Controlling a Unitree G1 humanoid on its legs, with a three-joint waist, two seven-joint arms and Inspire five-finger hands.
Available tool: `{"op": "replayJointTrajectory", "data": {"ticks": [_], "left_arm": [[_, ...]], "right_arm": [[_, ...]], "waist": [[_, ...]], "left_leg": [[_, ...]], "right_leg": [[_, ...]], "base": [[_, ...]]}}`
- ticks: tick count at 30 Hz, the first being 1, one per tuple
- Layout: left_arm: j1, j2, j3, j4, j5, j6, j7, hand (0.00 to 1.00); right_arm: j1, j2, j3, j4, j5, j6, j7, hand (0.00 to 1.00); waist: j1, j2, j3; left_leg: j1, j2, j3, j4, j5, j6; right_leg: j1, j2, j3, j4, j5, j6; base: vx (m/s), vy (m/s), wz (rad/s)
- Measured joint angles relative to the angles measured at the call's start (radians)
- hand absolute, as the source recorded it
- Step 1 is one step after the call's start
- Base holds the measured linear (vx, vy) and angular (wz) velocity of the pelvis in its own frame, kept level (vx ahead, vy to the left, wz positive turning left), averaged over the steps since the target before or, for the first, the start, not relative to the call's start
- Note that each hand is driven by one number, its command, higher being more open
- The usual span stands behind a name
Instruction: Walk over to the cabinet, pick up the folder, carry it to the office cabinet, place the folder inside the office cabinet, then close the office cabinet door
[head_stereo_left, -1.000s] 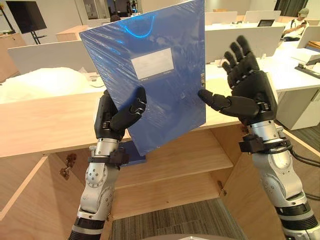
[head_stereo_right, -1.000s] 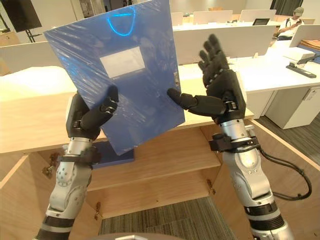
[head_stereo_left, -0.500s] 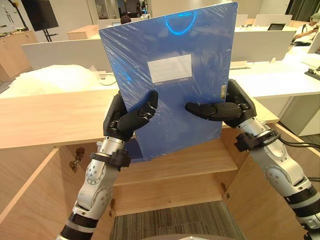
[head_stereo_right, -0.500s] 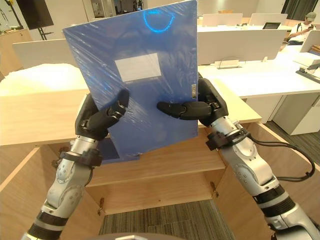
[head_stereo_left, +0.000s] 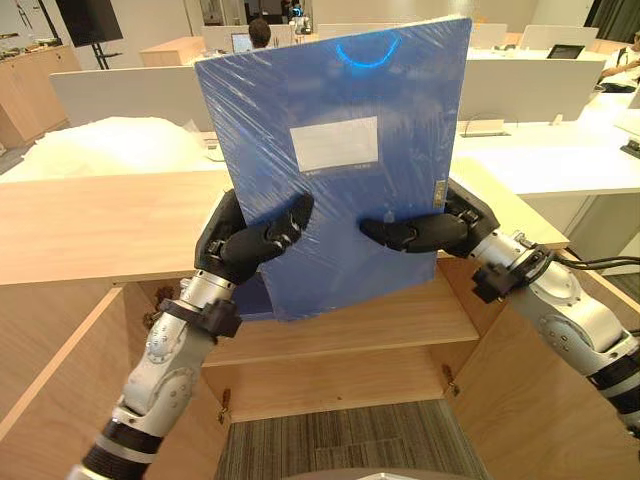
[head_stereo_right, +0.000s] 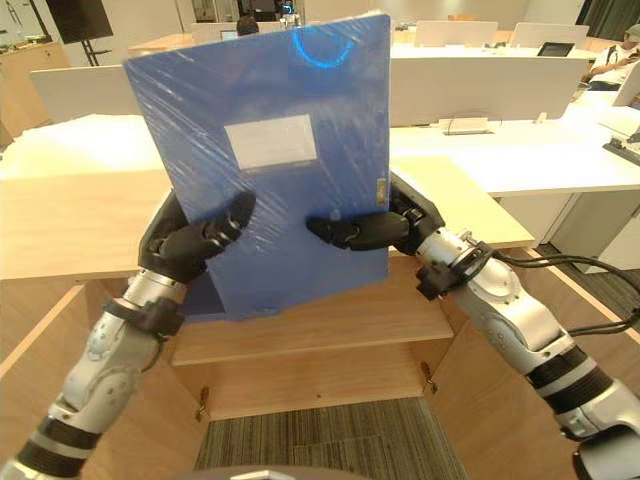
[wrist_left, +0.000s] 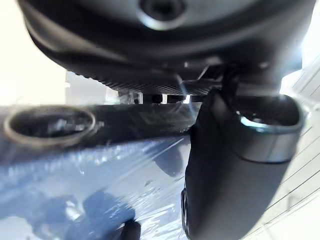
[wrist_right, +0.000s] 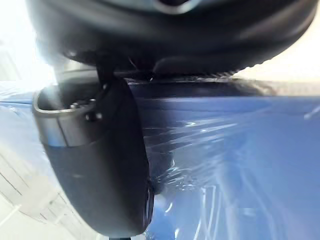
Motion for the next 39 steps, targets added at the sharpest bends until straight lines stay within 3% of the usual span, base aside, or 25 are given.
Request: {"op": "replayJointTrajectory", "data": {"ticks": [3, 4, 6, 9, 11, 16, 20, 25, 29, 33, 35, 38, 39], "left_arm": [[0.030, 0.143, -0.079, 0.050, -0.017, 0.001, -0.054, 1.00], [0.042, 0.146, -0.094, 0.063, -0.025, 0.004, -0.071, 1.00], [0.073, 0.117, -0.149, 0.120, -0.036, 0.031, -0.113, 1.00], [0.108, 0.061, -0.173, 0.162, -0.035, 0.064, -0.132, 1.00], [0.118, -0.017, -0.171, 0.215, -0.035, 0.080, -0.138, 1.00], [0.118, -0.054, -0.167, 0.255, -0.033, 0.081, -0.159, 1.00], [0.118, -0.053, -0.197, 0.343, 0.017, 0.090, -0.210, 1.00], [0.119, -0.046, -0.344, 0.530, 0.136, 0.127, -0.279, 1.00], [0.150, -0.164, -0.415, 0.771, 0.279, 0.162, -0.317, 1.00], [0.152, -0.361, -0.326, 1.046, 0.364, 0.164, -0.258, 1.00], [0.134, -0.500, -0.141, 1.251, 0.472, 0.160, -0.142, 1.00], [0.107, -0.574, 0.079, 1.408, 0.642, 0.157, 0.042, 1.00], [0.106, -0.579, 0.107, 1.415, 0.661, 0.157, 0.072, 1.00]], "right_arm": [[0.004, -0.049, -0.003, -0.019, -0.089, -0.002, 0.025, 0.00], [0.004, -0.057, -0.009, -0.027, -0.123, -0.002, 0.024, 0.00], [0.004, -0.053, -0.047, -0.065, -0.335, -0.004, 0.008, 0.00], [0.004, -0.021, -0.087, -0.127, -0.524, -0.013, 0.003, 0.00], [0.004, 0.036, -0.125, -0.187, -0.688, -0.050, -0.001, 0.00], [0.003, 0.095, -0.145, -0.246, -0.887, -0.134, -0.029, 0.00], [0.004, 0.098, -0.076, -0.258, -0.988, -0.163, -0.055, 0.00], [0.051, 0.064, 0.108, -0.228, -1.062, -0.167, -0.085, 0.00], [0.117, 0.098, 0.259, -0.111, -1.102, -0.173, -0.085, 0.00], [0.162, 0.175, 0.292, 0.060, -1.165, -0.170, -0.070, 0.00], [0.167, 0.266, 0.304, 0.233, -1.262, -0.143, -0.071, 0.00], [0.166, 0.380, 0.310, 0.419, -1.380, -0.088, -0.072, 0.00], [0.166, 0.392, 0.313, 0.444, -1.387, -0.078, -0.072, 0.00]], "waist": [[-0.005, -0.005, 0.004], [-0.006, -0.006, 0.005], [-0.004, -0.013, 0.009], [-0.004, -0.022, 0.014], [-0.004, -0.023, 0.014], [-0.004, -0.023, 0.014], [-0.006, -0.022, 0.014], [-0.004, -0.024, 0.012], [0.001, -0.031, 0.017], [0.025, -0.034, 0.019], [0.033, -0.032, 0.020], [0.037, -0.022, 0.026], [0.037, -0.018, 0.029]], "left_leg": [[-0.003, 0.001, -0.001, 0.000, -0.001, -0.001], [-0.005, 0.001, -0.001, 0.000, -0.001, -0.002], [-0.007, 0.000, 0.001, 0.000, -0.003, -0.004], [-0.007, 0.001, 0.004, 0.001, -0.004, -0.006], [-0.008, 0.001, 0.007, 0.004, -0.005, -0.007], [-0.008, 0.002, 0.006, 0.001, -0.005, -0.007], [-0.008, 0.003, 0.007, 0.000, -0.005, -0.007], [-0.020, 0.007, 0.010, 0.000, -0.005, -0.007], [-0.022, 0.009, 0.010, 0.001, -0.006, -0.007], [-0.016, 0.010, 0.008, 0.000, -0.006, -0.007], [-0.013, 0.011, 0.003, 0.000, -0.005, -0.007], [-0.013, 0.014, -0.005, 0.001, -0.006, -0.011], [-0.013, 0.014, -0.006, 0.001, -0.006, -0.011]], "right_leg": [[-0.001, 0.000, -0.001, -0.003, 0.000, 0.000], [-0.003, 0.000, -0.001, -0.004, 0.000, 0.000], [-0.006, -0.001, 0.000, -0.004, 0.000, 0.000], [-0.009, 0.001, 0.004, -0.005, 0.000, 0.000], [-0.012, 0.001, 0.007, -0.004, 0.000, 0.000], [-0.012, 0.001, 0.007, -0.002, 0.000, 0.000], [-0.015, 0.001, 0.009, 0.000, 0.000, 0.000], [-0.028, -0.001, 0.012, 0.001, 0.000, 0.000], [-0.030, -0.003, 0.011, 0.003, -0.004, -0.003], [-0.030, -0.002, 0.009, 0.015, -0.010, -0.005], [-0.029, 0.000, 0.003, 0.023, -0.015, -0.008], [-0.029, 0.001, -0.005, 0.030, -0.019, -0.009], [-0.028, 0.001, -0.006, 0.030, -0.019, -0.009]], "base": [[0.00, 0.002, 0.01], [0.00, 0.000, 0.00], [0.00, 0.000, 0.00], [0.00, 0.003, -0.05], [0.01, 0.002, -0.04], [-0.01, 0.001, 0.00], [-0.01, 0.001, 0.00], [0.00, 0.000, 0.00], [0.00, 0.000, 0.00], [0.00, 0.000, 0.00], [-0.04, -0.003, 0.06], [-0.04, -0.004, 0.08], [0.00, 0.000, 0.00]]}}
